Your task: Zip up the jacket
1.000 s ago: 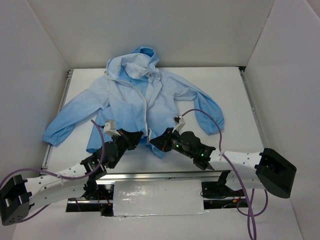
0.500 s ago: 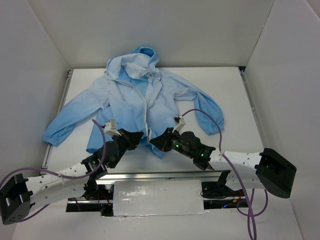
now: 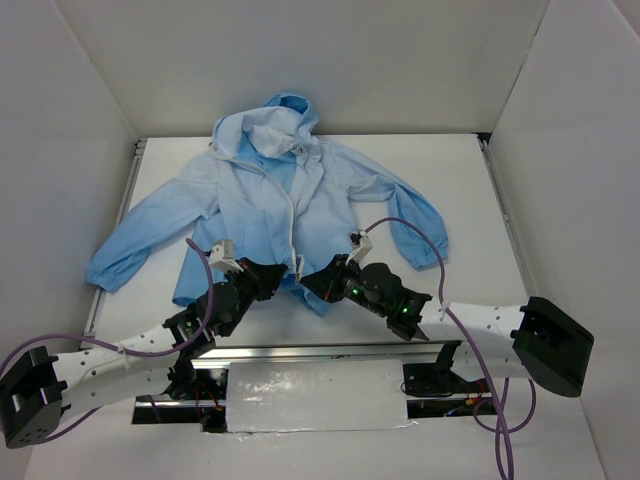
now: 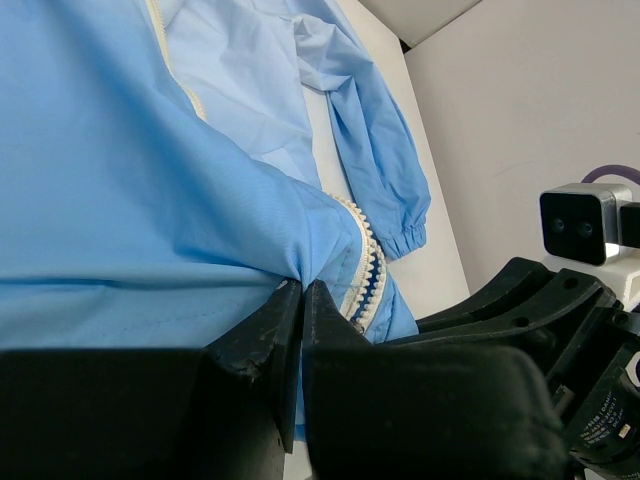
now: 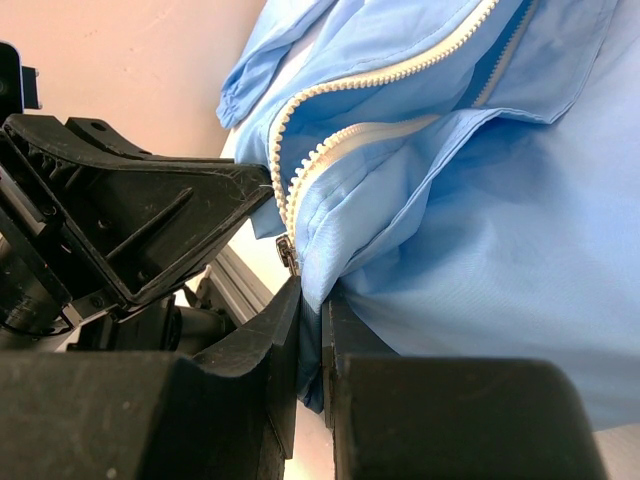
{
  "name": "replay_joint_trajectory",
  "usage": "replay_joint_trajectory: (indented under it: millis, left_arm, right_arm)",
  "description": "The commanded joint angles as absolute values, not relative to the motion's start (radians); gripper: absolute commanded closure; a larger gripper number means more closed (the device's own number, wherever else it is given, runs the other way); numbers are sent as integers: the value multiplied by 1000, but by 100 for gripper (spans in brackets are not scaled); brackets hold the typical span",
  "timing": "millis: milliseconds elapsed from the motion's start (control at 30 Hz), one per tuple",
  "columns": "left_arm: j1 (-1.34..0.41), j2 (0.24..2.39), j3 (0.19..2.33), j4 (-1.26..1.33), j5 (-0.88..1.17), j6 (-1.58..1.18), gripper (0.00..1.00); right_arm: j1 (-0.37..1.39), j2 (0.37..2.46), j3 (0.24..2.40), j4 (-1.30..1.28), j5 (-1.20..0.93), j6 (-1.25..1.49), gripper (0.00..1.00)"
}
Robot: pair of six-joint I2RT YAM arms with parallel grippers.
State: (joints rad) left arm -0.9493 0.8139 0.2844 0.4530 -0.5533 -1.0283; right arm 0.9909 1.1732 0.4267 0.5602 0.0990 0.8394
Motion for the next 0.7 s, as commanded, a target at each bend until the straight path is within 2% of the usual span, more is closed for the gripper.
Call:
replay_joint_trajectory:
  millis: [0, 667]
  left_arm:
    - [-948, 801, 316, 499, -560, -1037, 100]
    - [-948, 804, 319, 492, -538, -1048, 100]
  right_arm:
    - [1002, 1161, 471, 594, 135, 821, 100]
    - [1002, 1178, 514, 558, 172, 802, 100]
